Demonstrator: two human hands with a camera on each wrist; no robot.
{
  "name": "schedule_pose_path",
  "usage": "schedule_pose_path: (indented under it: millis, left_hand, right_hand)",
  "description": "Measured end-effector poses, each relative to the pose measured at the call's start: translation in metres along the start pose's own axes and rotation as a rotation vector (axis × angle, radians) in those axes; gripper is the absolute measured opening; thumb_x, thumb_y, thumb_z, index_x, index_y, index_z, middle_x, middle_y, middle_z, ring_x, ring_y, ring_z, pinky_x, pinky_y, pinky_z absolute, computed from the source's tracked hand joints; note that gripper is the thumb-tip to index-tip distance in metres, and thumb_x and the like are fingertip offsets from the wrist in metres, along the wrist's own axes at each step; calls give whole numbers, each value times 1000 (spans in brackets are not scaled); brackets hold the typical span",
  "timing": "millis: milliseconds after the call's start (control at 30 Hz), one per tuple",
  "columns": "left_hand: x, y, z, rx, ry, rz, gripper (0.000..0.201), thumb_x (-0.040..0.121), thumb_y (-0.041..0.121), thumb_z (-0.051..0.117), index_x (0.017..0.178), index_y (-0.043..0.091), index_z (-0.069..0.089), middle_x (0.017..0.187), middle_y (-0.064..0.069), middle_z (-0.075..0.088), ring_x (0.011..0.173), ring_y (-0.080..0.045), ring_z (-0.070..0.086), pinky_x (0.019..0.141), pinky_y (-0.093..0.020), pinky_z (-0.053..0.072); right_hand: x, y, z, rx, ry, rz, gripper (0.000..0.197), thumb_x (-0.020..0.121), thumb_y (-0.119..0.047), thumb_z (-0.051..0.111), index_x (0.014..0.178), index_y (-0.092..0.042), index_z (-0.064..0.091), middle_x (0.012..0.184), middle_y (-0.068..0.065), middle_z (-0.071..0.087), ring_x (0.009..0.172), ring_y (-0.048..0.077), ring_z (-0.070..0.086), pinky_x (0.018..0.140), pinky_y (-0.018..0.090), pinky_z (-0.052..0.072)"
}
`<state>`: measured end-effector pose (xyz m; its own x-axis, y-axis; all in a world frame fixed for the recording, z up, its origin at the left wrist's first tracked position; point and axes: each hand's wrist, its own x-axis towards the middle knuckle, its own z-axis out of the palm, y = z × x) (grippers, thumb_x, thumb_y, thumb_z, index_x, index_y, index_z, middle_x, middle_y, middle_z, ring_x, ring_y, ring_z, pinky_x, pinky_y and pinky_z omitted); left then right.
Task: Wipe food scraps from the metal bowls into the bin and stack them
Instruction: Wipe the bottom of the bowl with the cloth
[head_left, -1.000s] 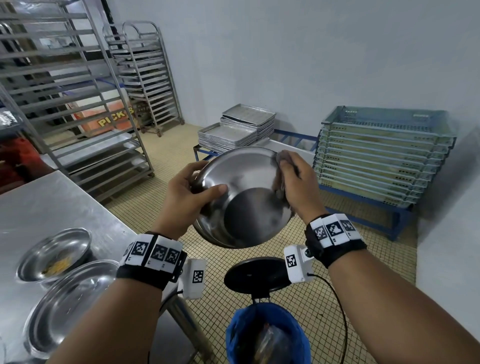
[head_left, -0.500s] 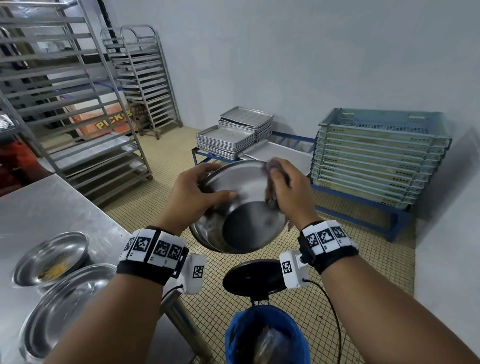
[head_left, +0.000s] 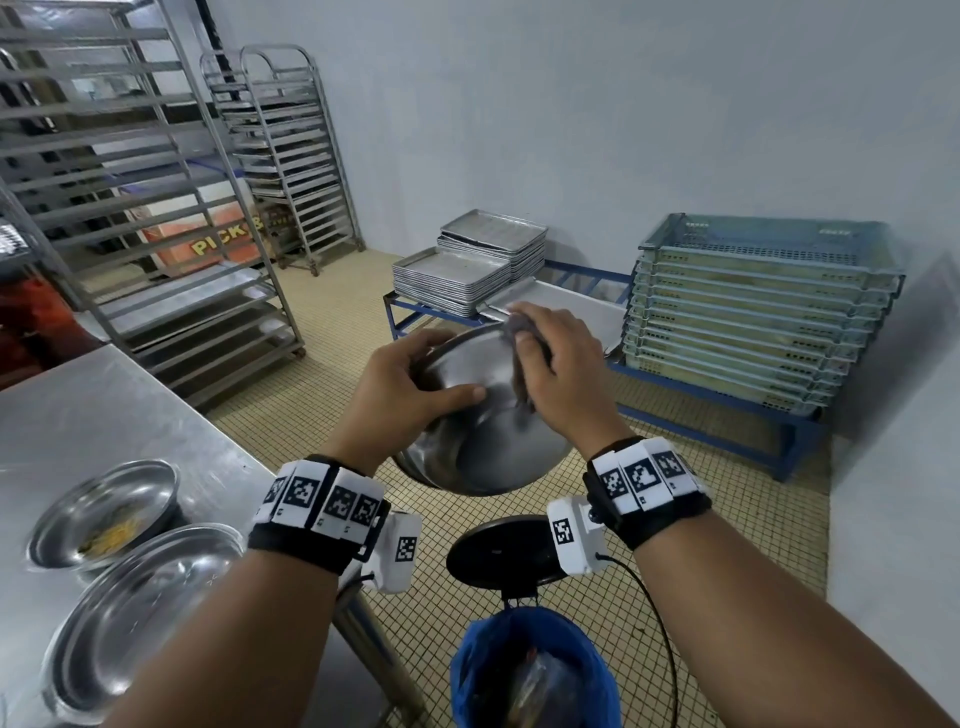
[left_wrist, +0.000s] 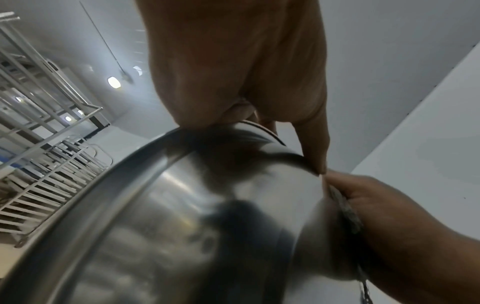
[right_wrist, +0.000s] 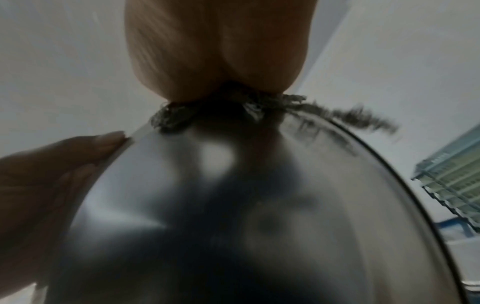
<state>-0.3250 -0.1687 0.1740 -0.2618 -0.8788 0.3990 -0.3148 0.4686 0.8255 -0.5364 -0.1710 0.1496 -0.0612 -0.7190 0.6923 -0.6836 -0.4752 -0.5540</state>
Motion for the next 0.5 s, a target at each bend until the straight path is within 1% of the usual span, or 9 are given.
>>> schedule_pose_path:
  millis: [67, 133, 200, 233, 333, 367, 400, 433, 500]
  left_hand:
    - [-2, 0, 0, 3, 9, 7, 55, 68, 20, 98, 107, 45, 68, 99, 17, 76, 93, 0, 72, 77, -18, 59]
    - [-4, -2, -5, -46, 59, 0, 54, 63, 28, 96, 108, 43, 70, 97, 18, 78, 93, -3, 74, 76, -21, 60]
    - [-6, -6, -11, -85, 91, -18, 54, 61, 30, 94, 108, 41, 70, 96, 20, 78, 90, -4, 75, 72, -22, 61]
    - [-6, -6, -10, -81, 76, -24, 54, 62, 28, 95, 108, 42, 69, 95, 21, 78, 90, -4, 75, 73, -23, 61]
    - [-4, -6, 0, -32, 16, -9, 53, 67, 23, 97, 106, 45, 69, 101, 22, 76, 95, -5, 74, 81, -28, 62]
    - [-4, -5, 1, -38, 21, -7, 52, 66, 25, 97, 107, 45, 69, 102, 21, 77, 96, -5, 74, 81, -27, 61]
    - [-5, -5, -1, -64, 41, -9, 52, 65, 28, 96, 108, 43, 70, 102, 19, 78, 95, -7, 74, 79, -25, 61]
    - [-6, -7, -4, -106, 73, -13, 53, 63, 29, 95, 109, 39, 71, 101, 14, 79, 93, -9, 75, 76, -26, 61]
    - [-8, -10, -12, -227, 159, -37, 55, 62, 24, 94, 112, 29, 72, 98, 3, 80, 88, -18, 77, 71, -30, 63]
  right_hand:
    - [0, 4, 2, -29, -6, -34, 34, 103, -34, 43, 130, -25, 61, 115, -3, 65, 108, 17, 56, 95, 37, 41]
    - [-4, 11, -6, 106, 28, 119, 27, 106, -30, 45, 126, -27, 62, 110, -6, 67, 102, 13, 60, 92, 35, 48]
    - [-8, 15, -10, 228, 30, 262, 20, 107, -26, 46, 119, -29, 63, 102, -8, 68, 92, 6, 63, 86, 28, 54]
    - [-8, 11, -9, 219, 25, 249, 20, 107, -25, 46, 118, -28, 63, 100, -10, 67, 90, 5, 62, 84, 25, 53]
    - [0, -4, 0, -16, -29, -27, 33, 103, -33, 44, 129, -24, 63, 112, -6, 64, 105, 13, 57, 94, 32, 43]
    - [5, -5, 1, -57, -48, -80, 36, 103, -35, 43, 131, -24, 63, 115, -4, 65, 108, 15, 56, 96, 33, 40]
    - [7, -2, 0, -40, -51, -67, 36, 103, -35, 43, 131, -25, 63, 116, -2, 66, 108, 15, 57, 96, 34, 40]
    - [8, 0, -3, 24, -36, 0, 33, 103, -34, 44, 129, -26, 64, 114, -2, 67, 106, 15, 59, 95, 33, 43]
    - [5, 11, -14, 225, 2, 226, 25, 107, -31, 44, 123, -30, 64, 104, -6, 68, 94, 10, 64, 86, 31, 49]
